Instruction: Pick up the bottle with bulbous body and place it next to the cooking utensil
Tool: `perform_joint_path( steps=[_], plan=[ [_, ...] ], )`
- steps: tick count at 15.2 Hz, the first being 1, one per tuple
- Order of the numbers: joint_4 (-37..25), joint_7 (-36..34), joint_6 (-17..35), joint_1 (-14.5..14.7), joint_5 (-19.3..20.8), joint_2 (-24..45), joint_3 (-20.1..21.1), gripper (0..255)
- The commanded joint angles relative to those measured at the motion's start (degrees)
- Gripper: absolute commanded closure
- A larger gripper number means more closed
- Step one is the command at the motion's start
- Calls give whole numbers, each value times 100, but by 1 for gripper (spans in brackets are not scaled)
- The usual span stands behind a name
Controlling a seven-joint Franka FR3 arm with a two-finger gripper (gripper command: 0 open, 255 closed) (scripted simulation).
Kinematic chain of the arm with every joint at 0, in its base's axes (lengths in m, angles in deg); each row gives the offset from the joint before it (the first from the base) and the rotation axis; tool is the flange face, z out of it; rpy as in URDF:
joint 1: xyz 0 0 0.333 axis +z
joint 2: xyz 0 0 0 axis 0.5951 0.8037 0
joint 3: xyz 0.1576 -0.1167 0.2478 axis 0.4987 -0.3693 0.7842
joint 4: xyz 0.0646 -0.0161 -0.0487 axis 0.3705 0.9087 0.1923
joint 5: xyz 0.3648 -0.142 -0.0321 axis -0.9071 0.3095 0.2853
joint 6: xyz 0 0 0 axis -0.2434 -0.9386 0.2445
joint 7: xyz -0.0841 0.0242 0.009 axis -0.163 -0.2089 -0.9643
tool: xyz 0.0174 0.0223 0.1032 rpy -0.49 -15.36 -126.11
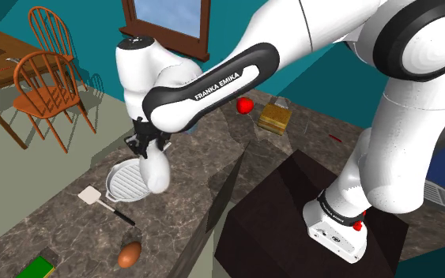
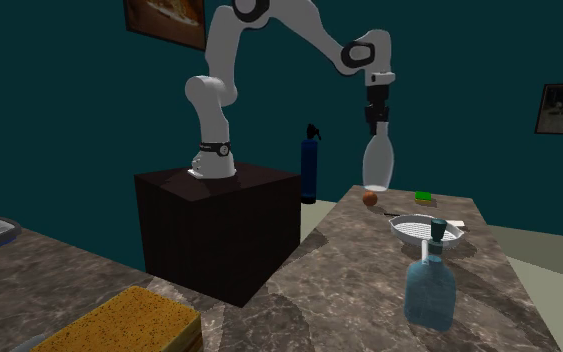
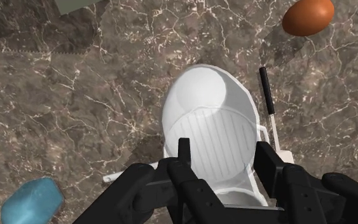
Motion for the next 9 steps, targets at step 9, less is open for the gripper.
perform_joint_path(
  steps=[9],
  plan=[
    [198,-146,638,55,201,453,-90,255]
  ],
)
